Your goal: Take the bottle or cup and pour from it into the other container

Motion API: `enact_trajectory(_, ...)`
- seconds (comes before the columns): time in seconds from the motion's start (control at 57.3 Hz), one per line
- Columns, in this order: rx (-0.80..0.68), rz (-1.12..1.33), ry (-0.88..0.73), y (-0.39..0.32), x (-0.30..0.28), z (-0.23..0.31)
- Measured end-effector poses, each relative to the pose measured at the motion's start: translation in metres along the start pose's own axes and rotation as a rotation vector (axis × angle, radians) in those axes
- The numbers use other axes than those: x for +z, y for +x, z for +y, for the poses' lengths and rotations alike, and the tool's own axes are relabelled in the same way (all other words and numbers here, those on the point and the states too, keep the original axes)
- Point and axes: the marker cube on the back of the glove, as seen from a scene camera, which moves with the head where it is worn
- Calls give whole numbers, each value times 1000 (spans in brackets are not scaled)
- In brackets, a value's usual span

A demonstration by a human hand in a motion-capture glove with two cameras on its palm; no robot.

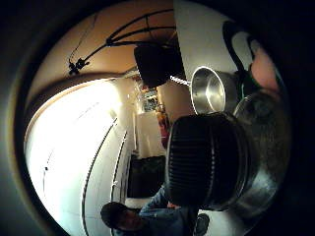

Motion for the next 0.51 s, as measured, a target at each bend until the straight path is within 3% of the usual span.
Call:
enact_trajectory(0.105,21,137,10,-28,1,5)
enact_trajectory(0.367,160,739,71,-117,31,-31)
enact_trajectory(0.506,155,1274,108,-156,49,-75)
